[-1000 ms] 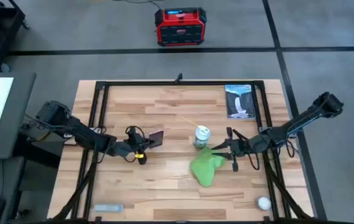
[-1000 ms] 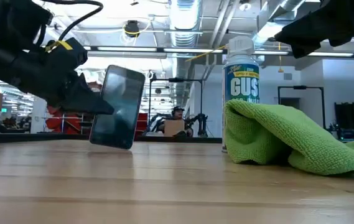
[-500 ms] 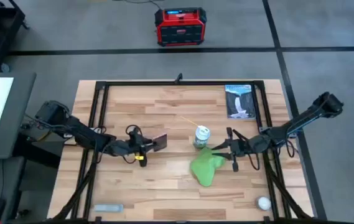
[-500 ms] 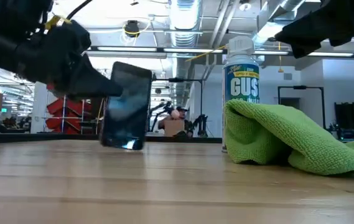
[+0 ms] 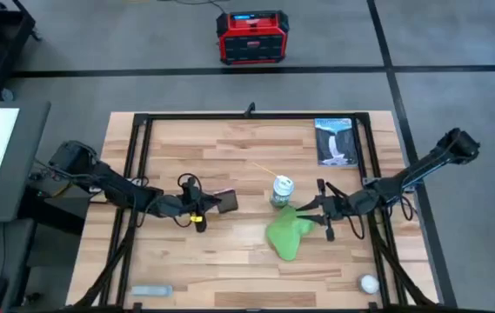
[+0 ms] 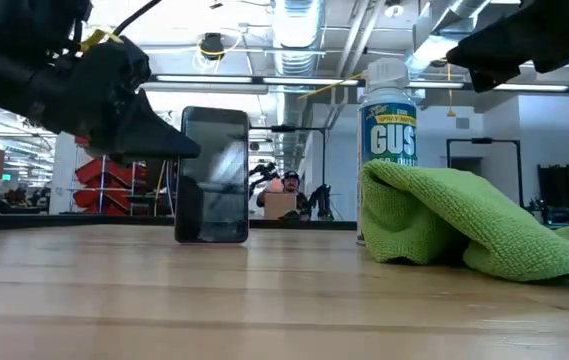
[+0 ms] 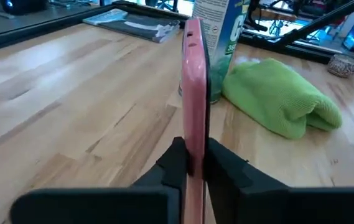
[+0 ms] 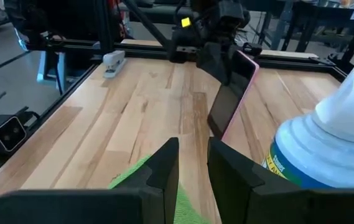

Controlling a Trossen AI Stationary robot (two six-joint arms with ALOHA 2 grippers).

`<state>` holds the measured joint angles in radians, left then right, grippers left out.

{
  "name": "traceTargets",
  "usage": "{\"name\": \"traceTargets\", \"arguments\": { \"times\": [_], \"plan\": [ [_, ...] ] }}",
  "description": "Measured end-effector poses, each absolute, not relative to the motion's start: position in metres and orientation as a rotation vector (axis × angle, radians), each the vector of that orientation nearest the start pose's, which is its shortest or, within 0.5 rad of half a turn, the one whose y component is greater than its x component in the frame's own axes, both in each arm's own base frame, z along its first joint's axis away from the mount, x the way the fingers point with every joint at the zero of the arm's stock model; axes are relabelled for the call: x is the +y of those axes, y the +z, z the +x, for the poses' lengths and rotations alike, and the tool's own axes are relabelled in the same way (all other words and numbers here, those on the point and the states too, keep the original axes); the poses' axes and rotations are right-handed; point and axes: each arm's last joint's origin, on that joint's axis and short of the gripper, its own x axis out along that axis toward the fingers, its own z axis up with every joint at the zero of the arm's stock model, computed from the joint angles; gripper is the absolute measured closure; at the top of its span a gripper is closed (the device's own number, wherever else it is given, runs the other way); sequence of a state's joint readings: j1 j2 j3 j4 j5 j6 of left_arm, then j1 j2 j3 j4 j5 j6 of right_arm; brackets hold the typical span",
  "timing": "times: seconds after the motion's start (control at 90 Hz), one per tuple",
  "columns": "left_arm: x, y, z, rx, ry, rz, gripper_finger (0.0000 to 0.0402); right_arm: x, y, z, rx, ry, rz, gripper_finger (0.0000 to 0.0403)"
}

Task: Apply microfiber cloth
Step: Wipe the front of the pink phone using the green microfiber cloth

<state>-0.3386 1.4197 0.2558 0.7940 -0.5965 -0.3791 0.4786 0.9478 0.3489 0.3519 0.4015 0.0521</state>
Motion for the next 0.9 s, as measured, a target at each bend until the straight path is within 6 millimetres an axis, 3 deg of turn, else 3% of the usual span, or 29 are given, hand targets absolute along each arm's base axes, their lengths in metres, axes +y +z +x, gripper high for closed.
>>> {"name": "traceTargets", "arguments": {
  "times": [0.2,0.5,0.9],
  "plan": [
    [-0.057,0.132,0.212,0.270,0.291,-0.135,0.0346,0.079,0.206,0.177,0.226,0.071,-0.054,0.0331],
    [-0.051,0.132,0.213,0.285,0.311,-0.087,0.0344,0.079,0.206,0.177,0.226,0.071,-0.054,0.0331],
    [-0.037,0.155,0.212,0.193,0.348,-0.005,0.0351,0.079,0.206,0.177,0.226,0.071,-0.053,0.0331]
  ]
}}
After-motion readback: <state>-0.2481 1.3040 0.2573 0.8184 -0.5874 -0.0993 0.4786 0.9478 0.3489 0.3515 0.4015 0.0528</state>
